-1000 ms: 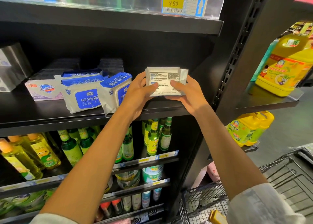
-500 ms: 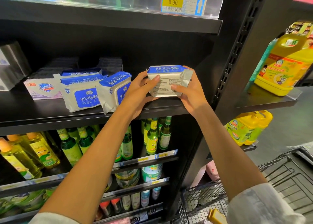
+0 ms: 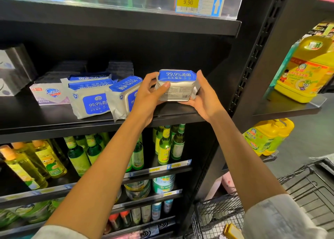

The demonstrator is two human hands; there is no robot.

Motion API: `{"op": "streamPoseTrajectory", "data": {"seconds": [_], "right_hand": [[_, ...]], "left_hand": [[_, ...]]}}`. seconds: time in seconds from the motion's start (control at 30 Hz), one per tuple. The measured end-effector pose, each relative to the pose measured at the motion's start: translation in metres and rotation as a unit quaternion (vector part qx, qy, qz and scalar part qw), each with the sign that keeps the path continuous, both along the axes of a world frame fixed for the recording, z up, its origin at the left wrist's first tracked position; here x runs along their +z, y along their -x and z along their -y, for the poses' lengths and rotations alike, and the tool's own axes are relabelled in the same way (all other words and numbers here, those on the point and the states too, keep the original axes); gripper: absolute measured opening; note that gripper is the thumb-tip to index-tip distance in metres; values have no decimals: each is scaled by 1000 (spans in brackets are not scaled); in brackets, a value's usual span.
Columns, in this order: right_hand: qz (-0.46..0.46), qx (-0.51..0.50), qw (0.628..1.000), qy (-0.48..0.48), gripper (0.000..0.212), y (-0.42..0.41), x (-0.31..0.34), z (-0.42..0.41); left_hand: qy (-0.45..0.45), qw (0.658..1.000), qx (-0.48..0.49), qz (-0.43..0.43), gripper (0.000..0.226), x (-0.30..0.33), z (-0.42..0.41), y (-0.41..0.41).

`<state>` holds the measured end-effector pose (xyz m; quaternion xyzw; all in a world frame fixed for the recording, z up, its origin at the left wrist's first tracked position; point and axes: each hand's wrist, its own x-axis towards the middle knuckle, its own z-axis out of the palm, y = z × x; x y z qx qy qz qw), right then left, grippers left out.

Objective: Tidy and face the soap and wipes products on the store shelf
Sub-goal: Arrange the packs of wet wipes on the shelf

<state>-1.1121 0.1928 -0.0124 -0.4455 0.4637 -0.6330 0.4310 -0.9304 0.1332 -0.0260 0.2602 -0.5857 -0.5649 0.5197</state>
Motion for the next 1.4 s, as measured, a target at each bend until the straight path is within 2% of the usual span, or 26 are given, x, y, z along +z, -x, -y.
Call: {"op": "streamPoseTrajectory", "data": {"seconds": [0.33,0.43,0.53,0.67,0.8,0.9,1.03,1.17,1.3,1.4], "right_hand": [[49,5,999,22,33,5,-3,-1],[46,-1,998,39,36,7,-5,0],[26,-21,998,55,29,8,-6,1],[-43,-25,998,49,44,7,-5,1],[-86,-21,995,50,41,9,-7,3],[-95,-13,994,55,43,11,-8,3],[-88,-22,994,53,48,10,-9,6],[-33,-46,998,20,48,8,-7,11],[-20,3,1000,6,51,10,-3,11],[-19,17,1000,-11,46,11,-2,11]], "left_hand": [[17,999,-28,15,44,1,-2,0],[2,999,-38,19,45,2,-2,1],[-39,997,-67,17,51,4,0,1],[-74,992,-99,-4,52,6,-2,0],[-75,993,-95,0,38,5,-1,-2],[-78,993,-88,-2,35,6,-1,-2],[-40,998,-55,9,35,4,-3,-1],[-10,1000,-24,2,33,1,-1,0],[5,1000,-26,3,41,-2,2,0],[2,999,-41,10,37,-3,4,-1]]}}
